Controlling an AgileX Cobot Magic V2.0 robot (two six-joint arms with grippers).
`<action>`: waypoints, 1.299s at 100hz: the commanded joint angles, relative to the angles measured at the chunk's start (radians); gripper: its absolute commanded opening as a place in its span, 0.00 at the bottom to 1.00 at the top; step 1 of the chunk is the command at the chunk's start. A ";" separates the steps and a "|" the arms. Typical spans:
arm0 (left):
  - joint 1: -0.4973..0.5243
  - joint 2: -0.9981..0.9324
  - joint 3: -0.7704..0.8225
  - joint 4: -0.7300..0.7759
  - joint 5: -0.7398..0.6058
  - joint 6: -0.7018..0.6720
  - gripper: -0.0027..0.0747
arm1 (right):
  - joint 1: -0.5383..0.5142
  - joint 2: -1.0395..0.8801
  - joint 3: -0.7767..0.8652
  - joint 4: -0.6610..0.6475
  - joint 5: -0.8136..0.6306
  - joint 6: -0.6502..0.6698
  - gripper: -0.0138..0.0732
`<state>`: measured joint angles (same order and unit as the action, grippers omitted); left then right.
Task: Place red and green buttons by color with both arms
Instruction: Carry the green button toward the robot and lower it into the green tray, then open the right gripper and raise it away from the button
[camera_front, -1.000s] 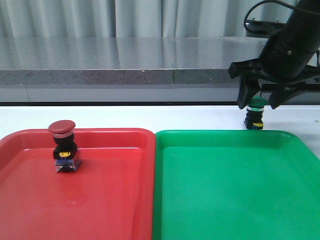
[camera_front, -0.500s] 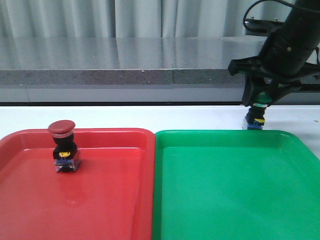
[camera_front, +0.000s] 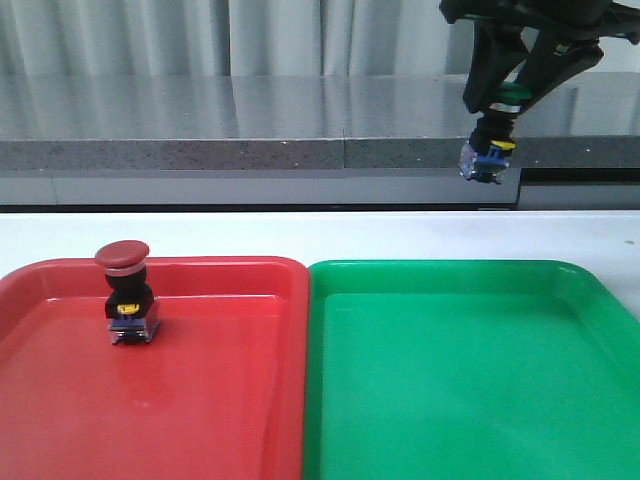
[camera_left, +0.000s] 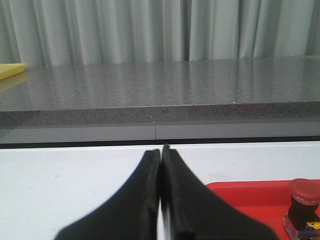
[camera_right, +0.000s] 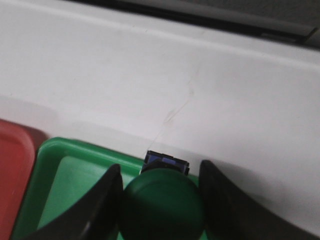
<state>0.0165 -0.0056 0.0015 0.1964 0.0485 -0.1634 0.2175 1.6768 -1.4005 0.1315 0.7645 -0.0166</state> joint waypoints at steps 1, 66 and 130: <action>-0.008 -0.029 0.042 -0.010 -0.081 -0.003 0.01 | 0.026 -0.056 0.016 -0.003 -0.011 -0.008 0.40; -0.008 -0.029 0.042 -0.010 -0.081 -0.003 0.01 | 0.103 -0.030 0.330 0.007 -0.252 0.047 0.40; -0.008 -0.029 0.042 -0.010 -0.081 -0.003 0.01 | 0.103 -0.016 0.331 0.066 -0.225 0.047 0.80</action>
<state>0.0165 -0.0056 0.0015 0.1964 0.0485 -0.1634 0.3211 1.7008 -1.0493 0.1771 0.5587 0.0297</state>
